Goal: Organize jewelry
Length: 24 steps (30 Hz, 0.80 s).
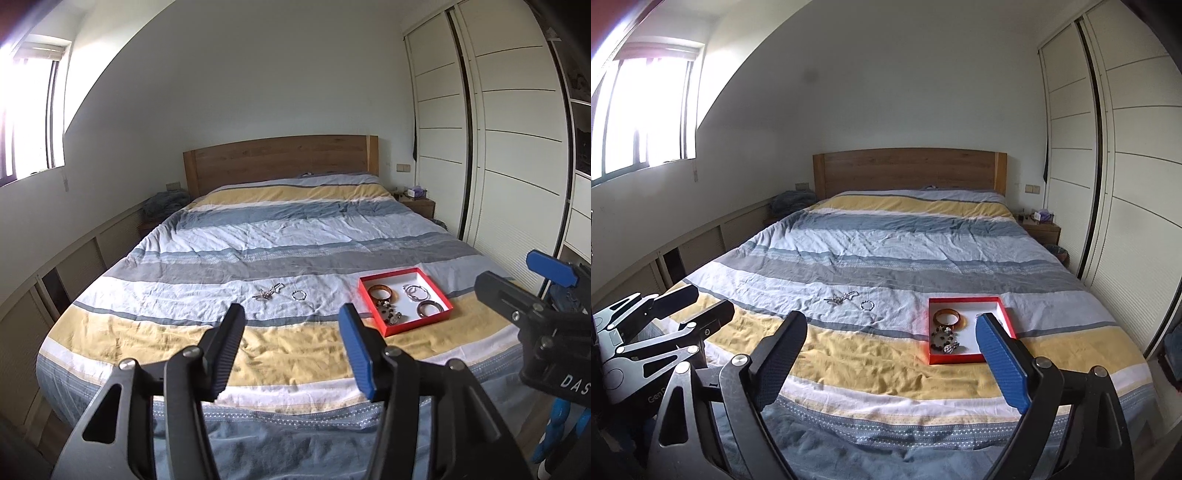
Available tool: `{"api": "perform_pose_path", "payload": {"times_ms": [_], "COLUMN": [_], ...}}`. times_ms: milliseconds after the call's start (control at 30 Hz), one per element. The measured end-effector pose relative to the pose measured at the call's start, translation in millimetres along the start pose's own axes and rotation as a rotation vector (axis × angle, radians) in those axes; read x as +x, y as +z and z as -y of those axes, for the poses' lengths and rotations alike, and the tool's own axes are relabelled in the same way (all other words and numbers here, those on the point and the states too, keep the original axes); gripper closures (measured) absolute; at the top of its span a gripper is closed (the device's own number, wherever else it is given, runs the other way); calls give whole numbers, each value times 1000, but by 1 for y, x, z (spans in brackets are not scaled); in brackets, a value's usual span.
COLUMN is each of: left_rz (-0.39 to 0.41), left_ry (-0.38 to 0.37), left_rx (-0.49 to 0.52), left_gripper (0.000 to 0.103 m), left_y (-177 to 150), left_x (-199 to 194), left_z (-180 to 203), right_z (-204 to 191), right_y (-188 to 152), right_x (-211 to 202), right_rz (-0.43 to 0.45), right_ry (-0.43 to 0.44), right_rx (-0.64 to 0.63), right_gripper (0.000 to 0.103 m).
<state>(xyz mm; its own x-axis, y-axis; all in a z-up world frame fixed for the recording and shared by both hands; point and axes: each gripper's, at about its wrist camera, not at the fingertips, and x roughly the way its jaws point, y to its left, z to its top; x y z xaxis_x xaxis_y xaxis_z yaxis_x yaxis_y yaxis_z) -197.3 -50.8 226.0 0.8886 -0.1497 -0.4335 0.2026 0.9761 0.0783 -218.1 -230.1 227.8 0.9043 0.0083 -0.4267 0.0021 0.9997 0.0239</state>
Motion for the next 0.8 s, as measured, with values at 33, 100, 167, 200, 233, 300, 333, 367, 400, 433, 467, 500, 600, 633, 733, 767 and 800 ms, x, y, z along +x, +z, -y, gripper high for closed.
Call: {"api": "perform_pose_path", "payload": {"times_ms": [33, 100, 167, 200, 233, 300, 333, 367, 400, 433, 467, 500, 600, 633, 733, 767, 800], "left_rz": [4, 12, 20, 23, 25, 26, 24, 21, 15, 8, -1, -11, -41, -54, -97, -109, -123], "left_ry": [2, 7, 16, 21, 27, 37, 36, 36, 34, 29, 23, 19, 22, 27, 36, 40, 43], "left_rx": [1, 0, -3, -6, -9, -17, -24, -31, -37, -44, -53, -61, -72, -73, -84, -90, -96], "left_gripper": [52, 51, 51, 51, 51, 51, 51, 51, 51, 51, 51, 51, 51, 51, 51, 51, 51], "left_y": [0, 1, 2, 2, 3, 4, 4, 4, 4, 3, 2, 1, -3, -5, -8, -10, -12], "left_x": [-2, -5, -7, -7, -6, -4, -2, 1, 6, 10, 15, 20, 36, 42, 61, 67, 74], "left_z": [0, -1, -2, -3, -4, -8, -9, -10, -11, -13, -15, -17, -20, -21, -25, -26, -28], "right_z": [-1, -3, -3, -3, -3, -2, -1, 0, 0, 0, 1, 2, 3, 2, 1, 1, 1], "right_y": [1, 2, 3, 3, 3, 4, 4, 2, 2, 3, 2, 1, -3, -4, -8, -10, -11], "right_x": [-3, -6, -8, -9, -10, -9, -8, -7, -4, 1, 6, 11, 30, 36, 57, 64, 70], "right_rz": [8, 19, 25, 26, 27, 27, 26, 24, 20, 12, 1, -12, -53, -72, -128, -145, -160], "right_ry": [1, 1, 7, 8, 9, 11, 11, 11, 10, 10, 11, 12, 9, 3, -12, -19, -26], "right_rx": [-7, -12, -11, -11, -11, -12, -12, -11, -9, -6, -3, 0, 1, -2, -10, -16, -23], "right_gripper": [10, 8, 8, 8, 8, 8, 8, 8, 8, 8, 8, 8, 8, 8, 8, 8, 8]}}
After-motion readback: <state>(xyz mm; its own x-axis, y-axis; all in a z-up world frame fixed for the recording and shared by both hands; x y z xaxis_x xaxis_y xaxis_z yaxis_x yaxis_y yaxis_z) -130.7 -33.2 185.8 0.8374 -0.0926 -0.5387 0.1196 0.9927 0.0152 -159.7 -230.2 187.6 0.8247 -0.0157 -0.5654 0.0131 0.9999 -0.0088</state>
